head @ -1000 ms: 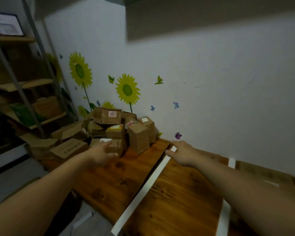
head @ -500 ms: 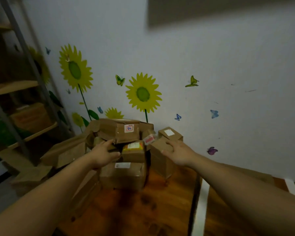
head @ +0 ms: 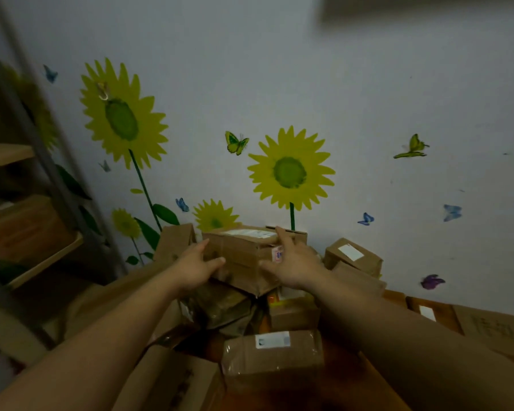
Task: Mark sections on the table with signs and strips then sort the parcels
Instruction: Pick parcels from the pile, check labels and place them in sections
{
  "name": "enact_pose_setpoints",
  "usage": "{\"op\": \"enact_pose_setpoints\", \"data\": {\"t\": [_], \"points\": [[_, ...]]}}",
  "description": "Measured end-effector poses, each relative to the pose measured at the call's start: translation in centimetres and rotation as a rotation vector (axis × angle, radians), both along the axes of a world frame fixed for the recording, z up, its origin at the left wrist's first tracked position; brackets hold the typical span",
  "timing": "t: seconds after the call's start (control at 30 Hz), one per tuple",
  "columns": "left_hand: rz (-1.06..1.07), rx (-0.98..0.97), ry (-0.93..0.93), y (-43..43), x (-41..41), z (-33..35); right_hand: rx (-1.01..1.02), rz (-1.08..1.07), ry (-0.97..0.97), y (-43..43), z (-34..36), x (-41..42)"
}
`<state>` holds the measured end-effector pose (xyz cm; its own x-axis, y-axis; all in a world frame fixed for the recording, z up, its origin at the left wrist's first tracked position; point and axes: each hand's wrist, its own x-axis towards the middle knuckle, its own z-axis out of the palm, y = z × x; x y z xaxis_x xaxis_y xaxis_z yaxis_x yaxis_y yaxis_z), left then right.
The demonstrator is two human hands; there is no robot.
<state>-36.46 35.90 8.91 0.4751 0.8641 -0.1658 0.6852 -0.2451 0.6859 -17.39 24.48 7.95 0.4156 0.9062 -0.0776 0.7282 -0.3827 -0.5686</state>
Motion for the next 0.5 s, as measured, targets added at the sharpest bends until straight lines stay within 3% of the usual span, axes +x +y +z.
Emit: {"op": "enact_pose_setpoints", "data": {"t": [0.3,0.5], "points": [[0.074,-0.012,-0.048,6.8,2.8,-1.0,-0.016,-0.019,-0.045,5.1,-2.3,-0.3],[0.152,-0.291,-0.159,7.7,3.1,-2.4,0.111,-0.061,0.083,1.6,-5.3,-1.8]]}}
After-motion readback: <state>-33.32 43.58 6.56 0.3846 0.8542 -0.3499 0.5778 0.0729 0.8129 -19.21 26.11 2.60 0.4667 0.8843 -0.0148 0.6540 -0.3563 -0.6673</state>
